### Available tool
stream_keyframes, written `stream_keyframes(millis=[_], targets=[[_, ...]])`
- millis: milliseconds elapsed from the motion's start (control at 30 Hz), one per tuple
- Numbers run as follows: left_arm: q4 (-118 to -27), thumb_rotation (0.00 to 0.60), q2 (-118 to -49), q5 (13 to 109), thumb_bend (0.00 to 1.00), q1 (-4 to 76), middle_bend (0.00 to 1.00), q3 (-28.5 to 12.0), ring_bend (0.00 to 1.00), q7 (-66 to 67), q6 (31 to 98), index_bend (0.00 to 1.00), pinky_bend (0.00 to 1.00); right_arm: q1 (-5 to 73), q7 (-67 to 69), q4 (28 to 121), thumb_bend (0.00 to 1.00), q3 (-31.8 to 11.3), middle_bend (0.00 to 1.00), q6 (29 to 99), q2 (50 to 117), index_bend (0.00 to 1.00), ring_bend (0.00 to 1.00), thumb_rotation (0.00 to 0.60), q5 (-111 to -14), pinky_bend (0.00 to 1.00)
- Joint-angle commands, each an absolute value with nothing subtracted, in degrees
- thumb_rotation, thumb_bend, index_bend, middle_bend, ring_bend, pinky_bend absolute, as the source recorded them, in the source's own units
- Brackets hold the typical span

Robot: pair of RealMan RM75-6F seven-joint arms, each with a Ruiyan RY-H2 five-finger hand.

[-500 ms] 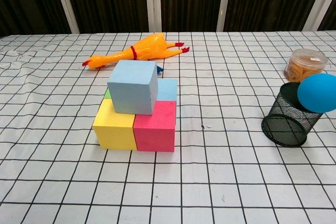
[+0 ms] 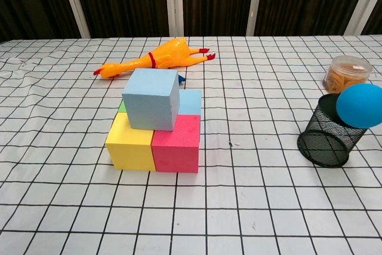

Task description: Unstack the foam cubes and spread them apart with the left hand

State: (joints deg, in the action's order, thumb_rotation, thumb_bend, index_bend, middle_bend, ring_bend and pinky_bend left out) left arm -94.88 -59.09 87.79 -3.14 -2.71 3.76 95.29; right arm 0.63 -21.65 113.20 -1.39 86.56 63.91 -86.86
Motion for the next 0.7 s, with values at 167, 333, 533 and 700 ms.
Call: stream_keyframes(millis=[167,333,533,700], targets=[[-96.3,0.600,-58.1,88.9,0.15,-1.4,0.00,-2.7,0.00,5.6,93.0,0.03,0.09,0.7,-21.1,113.1,0.04,-1.6,0.00,86.3,63.6,0.11,0.06,0.600,-86.2,0.00],[-103.8,0.600,-52.8,87.1,0.13,4.0,0.00,-4.2,0.00,10.3,84.5,0.03,0.09,1.1,-22.1,113.4,0.04,-1.6,0.00,85.4,63.9,0.11,0.06,0.600,-85.4,0.00],[-113.0,0.600,-47.3,79.2,0.13,10.6,0.00,-7.3,0.00,19.5,74.2,0.03,0.09,1.2,-23.7,113.6,0.04,-1.3,0.00,85.2,64.7,0.11,0.06,0.600,-85.3,0.00],[-119.1,0.600,-42.7,71.6,0.09,15.9,0.00,-9.0,0.00,22.8,65.9,0.02,0.09,1.2,-24.1,113.7,0.04,-1.5,0.00,85.3,64.8,0.11,0.06,0.600,-84.8,0.00]])
